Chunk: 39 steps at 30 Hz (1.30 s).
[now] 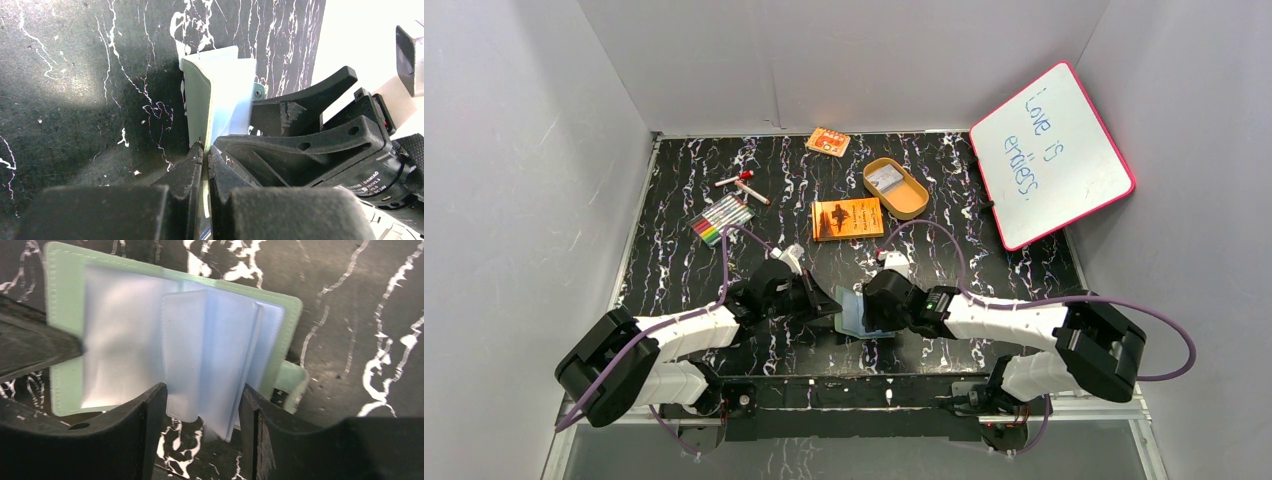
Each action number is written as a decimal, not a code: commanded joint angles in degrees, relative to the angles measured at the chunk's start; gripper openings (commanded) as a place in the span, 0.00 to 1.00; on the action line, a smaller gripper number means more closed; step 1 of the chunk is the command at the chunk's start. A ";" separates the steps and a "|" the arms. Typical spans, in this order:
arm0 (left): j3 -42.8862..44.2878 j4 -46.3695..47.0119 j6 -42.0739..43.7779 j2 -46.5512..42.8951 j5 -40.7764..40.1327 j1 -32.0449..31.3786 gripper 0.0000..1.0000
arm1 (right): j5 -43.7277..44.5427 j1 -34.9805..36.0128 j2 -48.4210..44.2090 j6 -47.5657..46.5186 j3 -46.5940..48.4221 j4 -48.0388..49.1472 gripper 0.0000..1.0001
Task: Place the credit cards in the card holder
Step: Open the card holder at the center of the board.
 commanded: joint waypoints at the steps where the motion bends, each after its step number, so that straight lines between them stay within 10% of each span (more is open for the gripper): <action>1: -0.12 -0.41 0.96 0.09 -0.55 -0.23 0.00 | 5.10 -0.97 -3.66 2.89 -0.22 -5.54 0.64; 12: -0.34 -4.21 3.12 -0.16 -2.60 -0.27 0.00 | -1.93 -2.74 -17.22 -5.16 -1.27 -0.29 0.62; 22: -0.24 -5.14 3.76 0.28 -3.89 -0.20 0.00 | -16.16 -2.74 -3.80 -5.42 1.80 13.66 0.57; 39: 0.54 -1.29 2.70 0.71 -1.35 -0.21 0.00 | -10.32 0.11 6.65 -7.66 7.55 8.32 0.71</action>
